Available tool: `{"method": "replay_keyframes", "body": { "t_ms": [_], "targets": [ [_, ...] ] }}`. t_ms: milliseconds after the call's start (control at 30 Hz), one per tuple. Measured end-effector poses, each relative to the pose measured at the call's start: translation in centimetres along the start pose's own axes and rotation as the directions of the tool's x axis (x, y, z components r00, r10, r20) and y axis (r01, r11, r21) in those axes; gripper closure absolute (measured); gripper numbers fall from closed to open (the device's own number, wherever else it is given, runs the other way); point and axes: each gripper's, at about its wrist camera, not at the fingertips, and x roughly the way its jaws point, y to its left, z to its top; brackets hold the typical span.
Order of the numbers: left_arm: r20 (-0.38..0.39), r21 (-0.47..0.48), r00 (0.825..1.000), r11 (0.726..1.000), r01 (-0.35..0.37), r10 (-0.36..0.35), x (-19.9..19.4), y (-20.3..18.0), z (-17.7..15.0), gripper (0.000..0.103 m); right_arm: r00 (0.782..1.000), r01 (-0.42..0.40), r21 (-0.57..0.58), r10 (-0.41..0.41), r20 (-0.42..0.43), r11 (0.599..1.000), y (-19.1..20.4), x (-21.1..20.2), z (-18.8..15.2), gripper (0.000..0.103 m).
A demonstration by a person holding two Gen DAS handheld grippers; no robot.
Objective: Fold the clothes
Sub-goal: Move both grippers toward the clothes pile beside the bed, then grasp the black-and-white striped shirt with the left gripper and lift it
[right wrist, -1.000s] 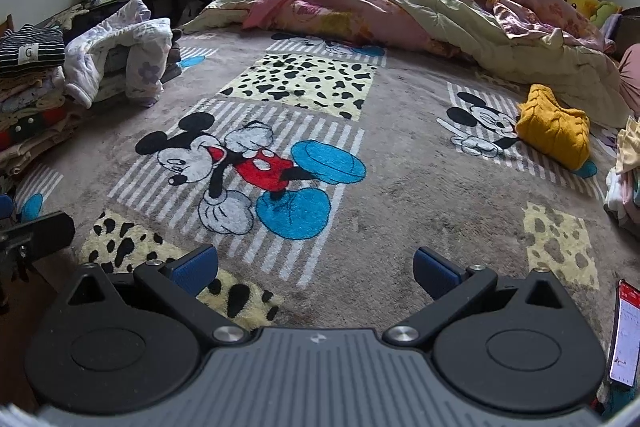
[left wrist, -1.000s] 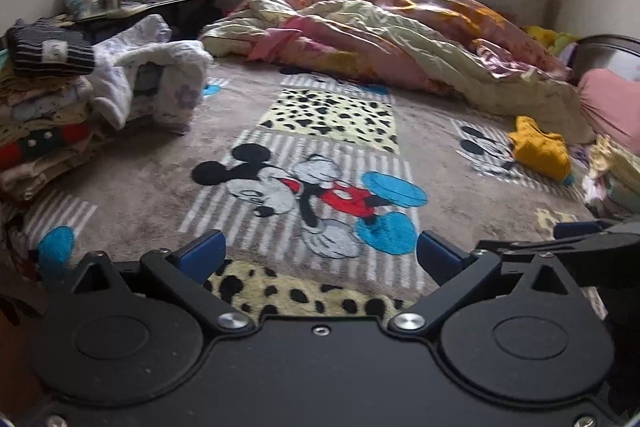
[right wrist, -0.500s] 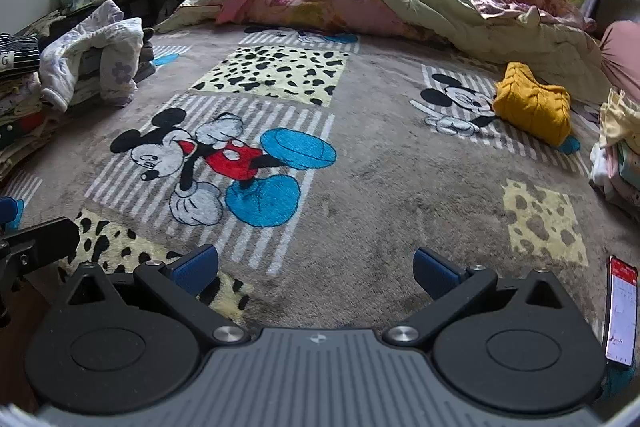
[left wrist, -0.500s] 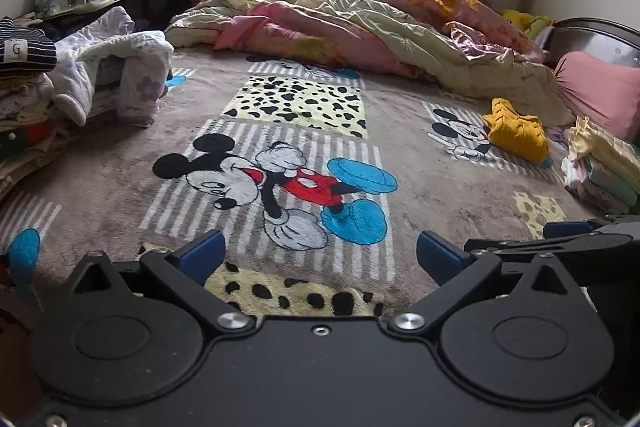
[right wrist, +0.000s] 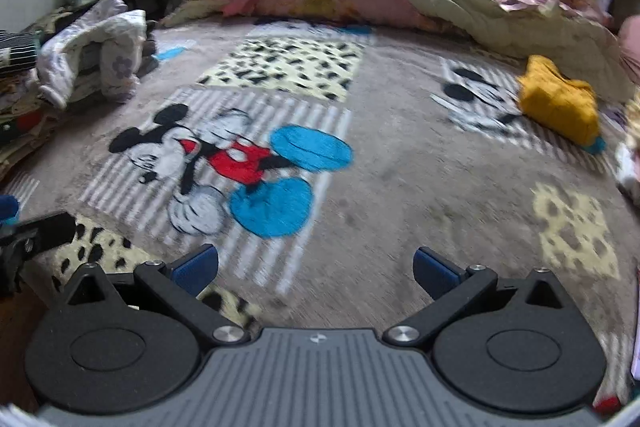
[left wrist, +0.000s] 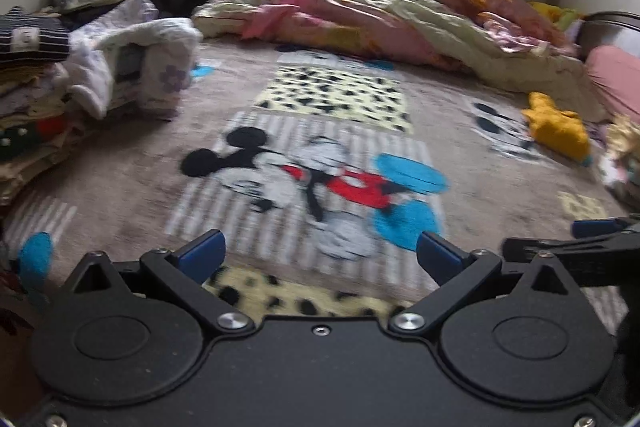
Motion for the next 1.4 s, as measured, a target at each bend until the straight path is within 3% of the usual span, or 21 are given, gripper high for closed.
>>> {"method": "replay_keyframes", "body": {
  "t_ms": [167,333,467,533,633,767,900,1067,1133,1200,1233,1367,1400],
  "targets": [
    [0.072,-0.078,0.993,0.993,-0.092,0.097,1.6,5.9,1.0,0.0,0.996,-0.064,-0.01,0.065,0.059,0.998,1.9,2.1,1.7,0.0],
    [0.142,-0.106,0.957,0.965,-0.24,0.253,2.4,12.0,3.0,0.0,0.984,-0.127,-0.083,0.136,0.118,0.988,4.3,4.0,3.5,0.0],
    [0.213,-0.112,0.898,0.923,-0.368,0.384,2.5,16.5,5.6,0.002,0.973,-0.149,-0.113,0.166,0.163,0.982,5.7,5.6,5.2,0.0],
    [0.268,-0.123,0.857,0.898,-0.422,0.44,2.5,18.8,7.1,0.004,0.969,-0.157,-0.116,0.175,0.174,0.981,6.1,6.1,6.3,0.0],
    [0.319,-0.143,0.807,0.867,-0.478,0.498,2.9,22.6,10.1,0.022,0.967,-0.159,-0.097,0.174,0.184,0.983,6.2,6.6,7.7,0.0],
    [0.345,-0.118,0.768,0.837,-0.534,0.539,4.7,26.4,14.9,0.029,0.96,-0.21,-0.052,0.216,0.181,0.976,5.2,7.1,8.3,0.0],
    [0.3,-0.087,0.747,0.797,-0.598,0.593,8.0,29.3,19.2,0.039,0.961,-0.23,-0.023,0.23,0.153,0.973,4.4,7.9,7.4,0.0],
    [0.125,0.005,0.731,0.736,-0.677,0.671,12.5,32.5,21.2,0.05,0.964,-0.244,0.001,0.242,0.113,0.97,3.1,8.7,5.9,0.0],
    [0.118,0.081,0.739,0.736,-0.672,0.663,12.9,31.8,21.5,0.081,0.963,-0.252,0.02,0.249,0.105,0.967,2.4,8.8,5.4,0.0],
    [0.117,0.16,0.741,0.724,-0.671,0.661,12.9,30.4,21.9,0.099,0.96,-0.265,0.032,0.261,0.102,0.964,1.6,8.6,4.9,0.0],
    [0.116,0.197,0.742,0.717,-0.668,0.66,12.8,29.7,22.1,0.1,0.959,-0.268,0.034,0.264,0.101,0.963,1.3,8.5,4.7,0.0],
    [0.128,0.234,0.778,0.744,-0.626,0.615,11.0,28.6,22.2,0.102,0.958,-0.274,0.043,0.269,0.104,0.961,-0.1,7.6,4.0,0.0],
    [0.136,0.205,0.793,0.766,-0.609,0.594,9.8,28.2,22.1,0.102,0.957,-0.277,0.048,0.27,0.109,0.96,-0.5,7.1,3.9,0.0]
  ]
}}
